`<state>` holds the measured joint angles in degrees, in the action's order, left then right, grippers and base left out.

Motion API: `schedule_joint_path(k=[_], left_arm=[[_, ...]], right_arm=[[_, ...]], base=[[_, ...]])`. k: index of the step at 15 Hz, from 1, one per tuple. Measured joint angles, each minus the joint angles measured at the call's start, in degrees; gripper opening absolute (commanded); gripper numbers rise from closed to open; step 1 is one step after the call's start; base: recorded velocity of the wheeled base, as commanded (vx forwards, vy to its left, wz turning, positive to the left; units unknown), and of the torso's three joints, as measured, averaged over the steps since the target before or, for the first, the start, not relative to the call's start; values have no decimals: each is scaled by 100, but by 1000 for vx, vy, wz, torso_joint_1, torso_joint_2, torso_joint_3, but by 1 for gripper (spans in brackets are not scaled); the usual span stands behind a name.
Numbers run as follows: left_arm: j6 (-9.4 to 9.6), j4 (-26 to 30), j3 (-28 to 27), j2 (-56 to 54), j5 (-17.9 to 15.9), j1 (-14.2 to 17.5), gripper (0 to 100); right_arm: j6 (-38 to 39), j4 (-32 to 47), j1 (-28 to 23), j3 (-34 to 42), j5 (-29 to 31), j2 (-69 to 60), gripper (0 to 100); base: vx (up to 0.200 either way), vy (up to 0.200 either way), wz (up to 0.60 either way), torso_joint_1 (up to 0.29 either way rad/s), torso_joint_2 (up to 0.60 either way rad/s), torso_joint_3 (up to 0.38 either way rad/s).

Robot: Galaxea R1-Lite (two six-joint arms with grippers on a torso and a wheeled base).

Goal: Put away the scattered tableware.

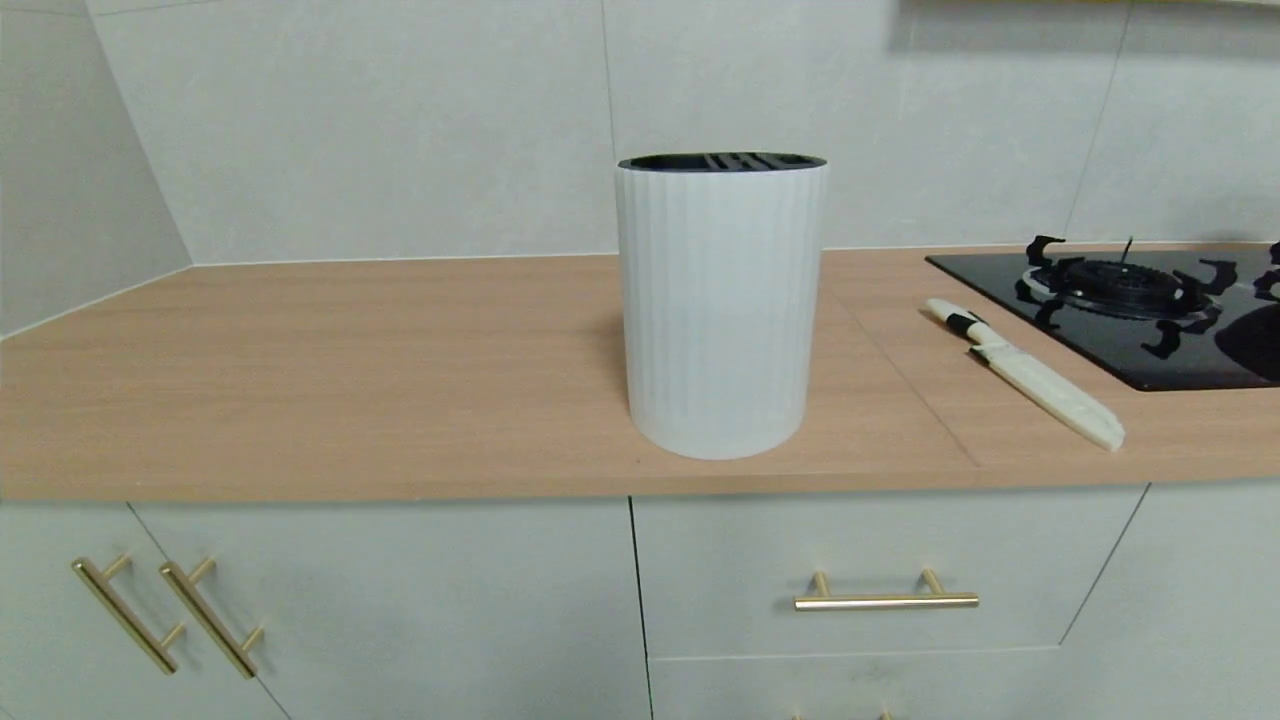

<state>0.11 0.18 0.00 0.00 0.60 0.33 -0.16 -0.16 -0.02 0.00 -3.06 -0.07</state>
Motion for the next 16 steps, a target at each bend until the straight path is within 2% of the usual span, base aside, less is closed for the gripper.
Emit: schedule_joint_path(k=[16], left_arm=[[-1, 0, 0, 0, 0, 0, 100]], right_arm=[[0, 0, 2, 0, 0, 0, 100]], base=[[0, 0, 0, 199, -494, -288]])
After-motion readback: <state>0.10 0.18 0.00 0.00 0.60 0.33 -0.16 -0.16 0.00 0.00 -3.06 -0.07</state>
